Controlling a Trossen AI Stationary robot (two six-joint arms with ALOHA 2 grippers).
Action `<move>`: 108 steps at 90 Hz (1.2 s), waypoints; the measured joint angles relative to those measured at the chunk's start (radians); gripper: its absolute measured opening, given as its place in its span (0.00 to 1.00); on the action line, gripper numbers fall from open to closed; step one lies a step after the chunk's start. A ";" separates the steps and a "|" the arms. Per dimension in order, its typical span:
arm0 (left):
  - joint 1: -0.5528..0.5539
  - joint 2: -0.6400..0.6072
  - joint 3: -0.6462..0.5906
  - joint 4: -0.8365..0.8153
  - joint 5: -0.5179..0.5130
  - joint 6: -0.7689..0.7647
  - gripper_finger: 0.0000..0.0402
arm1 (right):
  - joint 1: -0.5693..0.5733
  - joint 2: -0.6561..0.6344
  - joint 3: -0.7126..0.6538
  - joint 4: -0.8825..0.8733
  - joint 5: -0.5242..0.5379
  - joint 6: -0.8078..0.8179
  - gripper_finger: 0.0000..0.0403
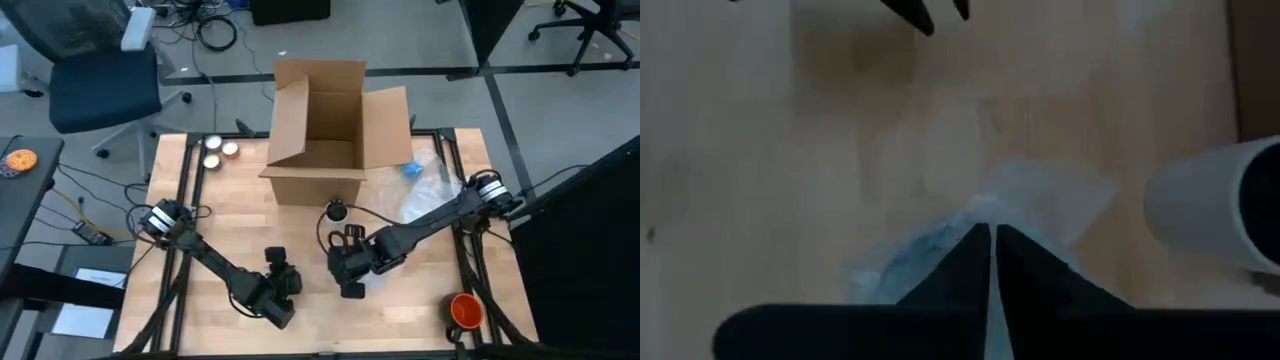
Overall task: Wrap mug
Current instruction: Wrap the blue cup with the transparent bubble wrap
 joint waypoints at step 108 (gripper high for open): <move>0.000 0.001 0.000 -0.003 -0.009 0.002 0.26 | 0.039 0.002 0.082 -0.142 0.062 0.028 0.00</move>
